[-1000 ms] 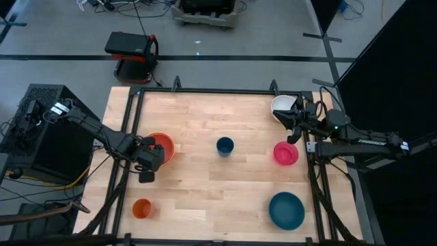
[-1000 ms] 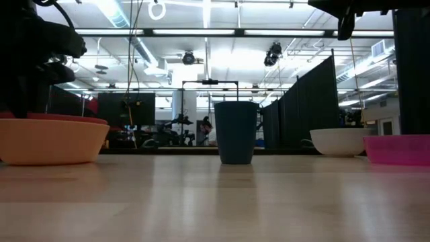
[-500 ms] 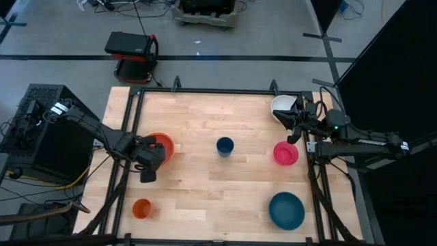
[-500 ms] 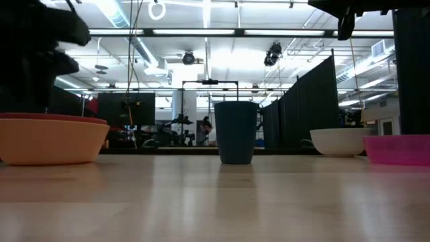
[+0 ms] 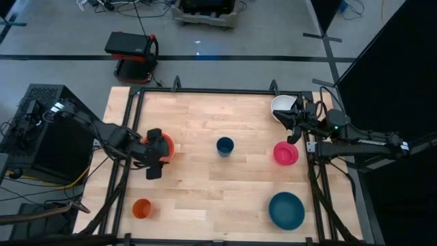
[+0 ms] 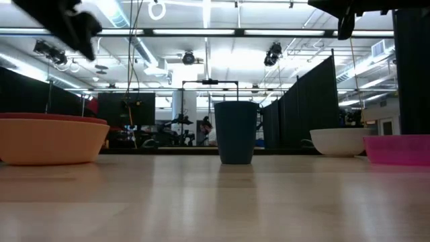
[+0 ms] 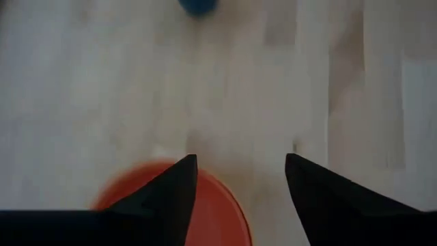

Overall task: Nest bowls inside each other
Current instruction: Move the stacked bowls to the center of the table

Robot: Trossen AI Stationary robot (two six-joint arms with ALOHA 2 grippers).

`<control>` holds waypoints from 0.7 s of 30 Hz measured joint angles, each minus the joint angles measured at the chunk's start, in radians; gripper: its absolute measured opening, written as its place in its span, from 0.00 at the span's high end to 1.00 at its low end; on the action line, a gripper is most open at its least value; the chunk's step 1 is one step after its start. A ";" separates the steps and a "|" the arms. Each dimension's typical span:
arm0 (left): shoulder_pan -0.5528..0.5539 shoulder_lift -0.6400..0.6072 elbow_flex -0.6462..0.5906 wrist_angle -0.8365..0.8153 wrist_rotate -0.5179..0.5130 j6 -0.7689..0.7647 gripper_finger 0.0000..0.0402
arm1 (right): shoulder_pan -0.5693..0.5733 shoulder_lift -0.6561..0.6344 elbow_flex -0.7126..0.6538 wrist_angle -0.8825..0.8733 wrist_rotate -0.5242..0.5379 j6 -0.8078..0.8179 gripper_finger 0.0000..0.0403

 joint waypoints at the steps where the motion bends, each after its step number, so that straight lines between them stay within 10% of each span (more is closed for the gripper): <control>1: 0.000 0.000 0.015 0.002 -0.014 0.006 0.47 | 0.000 -0.002 0.000 -0.001 0.000 -0.003 1.00; 8: 0.000 0.000 0.098 0.005 -0.084 0.031 0.44 | 0.000 -0.023 0.000 -0.003 0.000 -0.018 1.00; 21: -0.004 0.009 0.048 -0.127 0.107 -0.070 0.36 | 0.000 -0.061 0.000 -0.005 0.000 -0.016 1.00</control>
